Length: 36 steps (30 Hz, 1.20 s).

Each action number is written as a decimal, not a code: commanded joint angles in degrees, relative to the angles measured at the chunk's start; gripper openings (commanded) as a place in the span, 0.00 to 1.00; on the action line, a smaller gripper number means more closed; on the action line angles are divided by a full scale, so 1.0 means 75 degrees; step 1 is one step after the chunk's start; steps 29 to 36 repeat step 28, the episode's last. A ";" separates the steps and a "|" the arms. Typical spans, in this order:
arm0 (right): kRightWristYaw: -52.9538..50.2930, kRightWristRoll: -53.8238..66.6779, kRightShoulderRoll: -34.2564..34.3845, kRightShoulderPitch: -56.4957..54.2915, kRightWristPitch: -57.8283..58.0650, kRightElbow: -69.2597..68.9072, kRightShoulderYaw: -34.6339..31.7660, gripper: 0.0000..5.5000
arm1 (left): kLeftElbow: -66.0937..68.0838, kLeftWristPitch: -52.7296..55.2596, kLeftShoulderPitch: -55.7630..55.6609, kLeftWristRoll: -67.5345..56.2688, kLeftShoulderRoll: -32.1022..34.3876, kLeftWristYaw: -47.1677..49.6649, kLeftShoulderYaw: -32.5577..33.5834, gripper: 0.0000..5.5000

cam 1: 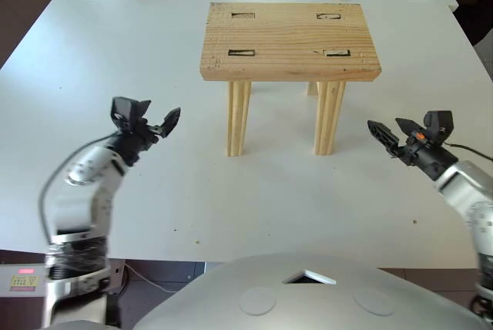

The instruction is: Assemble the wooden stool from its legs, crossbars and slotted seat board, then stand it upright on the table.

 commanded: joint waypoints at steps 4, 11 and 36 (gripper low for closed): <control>-0.0470 -0.2708 0.1532 -0.0973 -0.3232 0.2338 0.0991 0.81 | 0.3106 -0.3307 -0.0783 0.1353 -0.1374 0.0927 -0.0337 0.73; -0.0988 -0.3874 0.2343 -0.2626 -0.5508 0.5404 0.0855 0.81 | 0.5798 -0.5528 -0.1879 0.2141 -0.2019 0.1431 -0.0629 0.73; -0.1222 -0.4723 0.3010 -0.4026 -0.7165 0.7943 0.0877 0.81 | 0.7280 -0.6526 -0.3066 0.1796 -0.2453 0.1311 -0.0403 0.73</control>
